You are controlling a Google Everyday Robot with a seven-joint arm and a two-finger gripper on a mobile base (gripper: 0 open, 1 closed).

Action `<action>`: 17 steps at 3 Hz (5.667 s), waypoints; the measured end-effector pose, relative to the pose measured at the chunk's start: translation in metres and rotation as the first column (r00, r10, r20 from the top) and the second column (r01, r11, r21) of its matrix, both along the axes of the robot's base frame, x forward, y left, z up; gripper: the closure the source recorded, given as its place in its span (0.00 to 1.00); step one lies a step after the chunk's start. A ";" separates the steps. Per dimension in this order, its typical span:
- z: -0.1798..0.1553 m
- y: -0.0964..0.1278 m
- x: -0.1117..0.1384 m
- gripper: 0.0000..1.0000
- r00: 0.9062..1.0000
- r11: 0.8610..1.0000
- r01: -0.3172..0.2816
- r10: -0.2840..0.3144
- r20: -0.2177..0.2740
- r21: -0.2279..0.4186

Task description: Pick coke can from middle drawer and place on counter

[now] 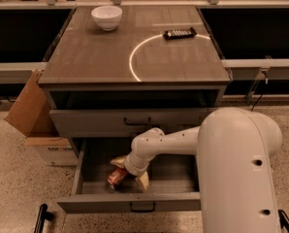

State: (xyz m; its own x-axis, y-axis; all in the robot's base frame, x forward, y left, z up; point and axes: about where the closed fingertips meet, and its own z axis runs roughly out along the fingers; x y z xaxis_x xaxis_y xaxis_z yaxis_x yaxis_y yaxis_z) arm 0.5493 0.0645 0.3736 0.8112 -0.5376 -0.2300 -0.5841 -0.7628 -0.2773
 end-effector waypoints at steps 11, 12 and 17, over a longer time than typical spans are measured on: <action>0.201 -0.157 -0.021 1.00 0.897 0.932 0.202 -0.299 0.325 0.301; 0.202 -0.157 -0.021 1.00 0.898 0.931 0.198 -0.298 0.324 0.307; 0.410 -0.226 -0.034 1.00 0.806 0.865 0.027 -0.315 0.501 0.502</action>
Offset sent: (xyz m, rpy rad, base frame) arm 0.0067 0.0028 -0.0076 -0.0326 0.0113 0.0067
